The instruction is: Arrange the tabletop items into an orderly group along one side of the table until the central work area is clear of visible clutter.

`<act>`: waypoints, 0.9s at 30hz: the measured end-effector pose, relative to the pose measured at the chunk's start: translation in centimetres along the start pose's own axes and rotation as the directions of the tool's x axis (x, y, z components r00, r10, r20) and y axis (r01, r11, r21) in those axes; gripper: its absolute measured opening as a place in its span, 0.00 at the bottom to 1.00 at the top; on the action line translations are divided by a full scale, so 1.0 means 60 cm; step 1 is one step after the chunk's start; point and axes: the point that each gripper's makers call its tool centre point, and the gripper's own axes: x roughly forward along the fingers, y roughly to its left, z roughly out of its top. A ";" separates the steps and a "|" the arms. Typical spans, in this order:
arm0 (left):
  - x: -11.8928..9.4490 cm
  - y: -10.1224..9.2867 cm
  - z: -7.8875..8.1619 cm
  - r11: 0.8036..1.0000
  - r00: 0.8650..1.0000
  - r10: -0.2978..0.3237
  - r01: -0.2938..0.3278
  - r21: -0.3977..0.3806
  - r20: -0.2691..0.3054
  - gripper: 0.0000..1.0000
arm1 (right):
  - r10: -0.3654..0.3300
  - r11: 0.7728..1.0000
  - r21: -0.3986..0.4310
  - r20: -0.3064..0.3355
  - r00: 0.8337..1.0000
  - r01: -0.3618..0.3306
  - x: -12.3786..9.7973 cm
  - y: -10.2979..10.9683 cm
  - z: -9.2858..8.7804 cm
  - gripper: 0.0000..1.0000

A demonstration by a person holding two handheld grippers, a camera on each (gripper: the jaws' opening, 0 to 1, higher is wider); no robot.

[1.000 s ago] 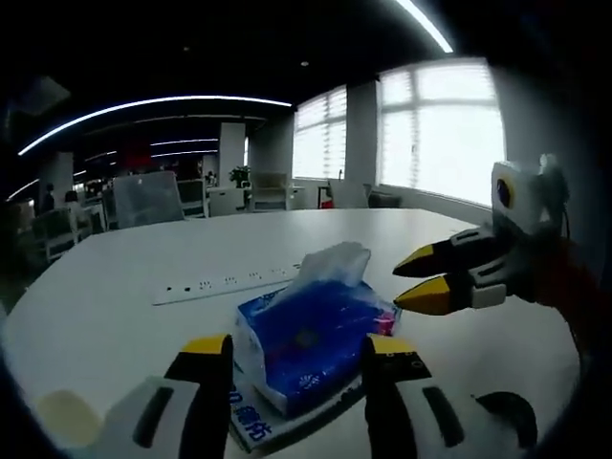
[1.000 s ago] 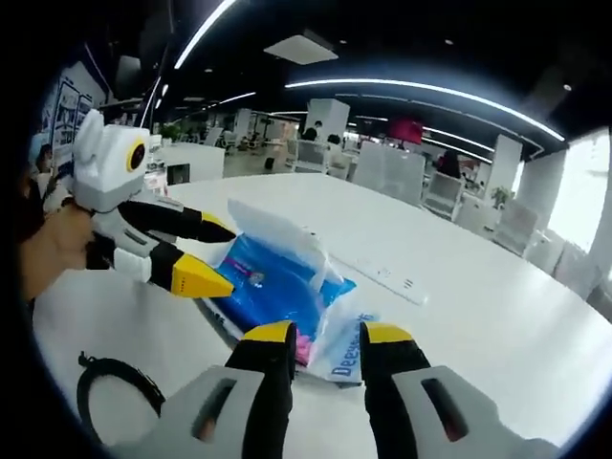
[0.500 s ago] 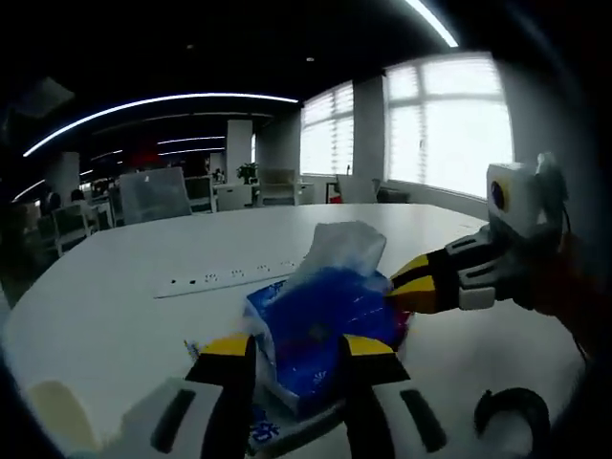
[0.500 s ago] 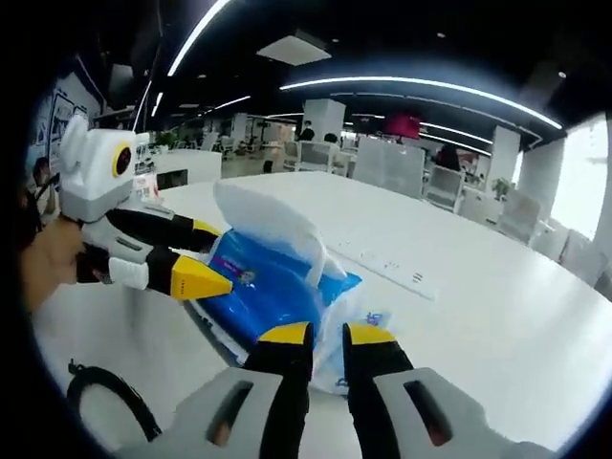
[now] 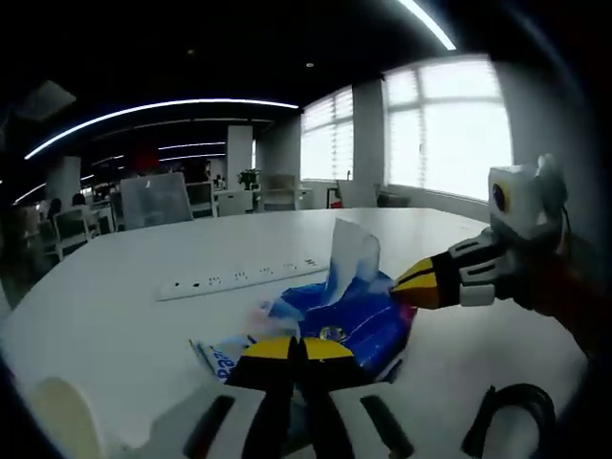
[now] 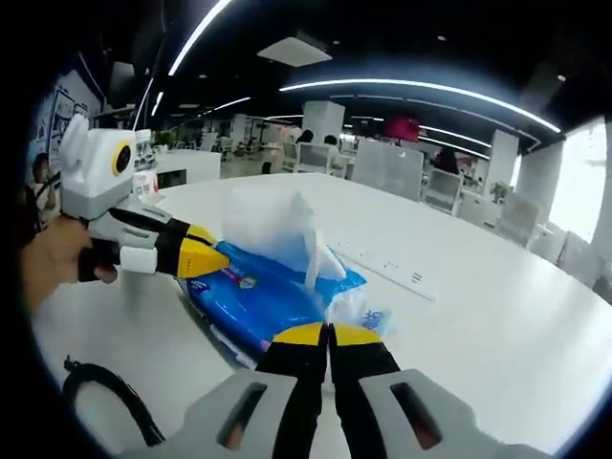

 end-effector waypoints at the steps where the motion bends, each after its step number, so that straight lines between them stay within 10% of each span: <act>1: 0.000 -0.001 0.000 1.000 1.000 -0.003 0.003 0.003 -0.002 0.00 | -0.003 1.000 -0.008 -0.001 1.000 0.003 -0.001 0.000 0.001 0.00; 27: -0.024 -0.003 0.050 1.000 0.999 -0.016 0.016 0.007 0.050 0.00 | -0.045 0.997 -0.054 0.048 0.998 0.048 -0.047 0.008 0.048 0.00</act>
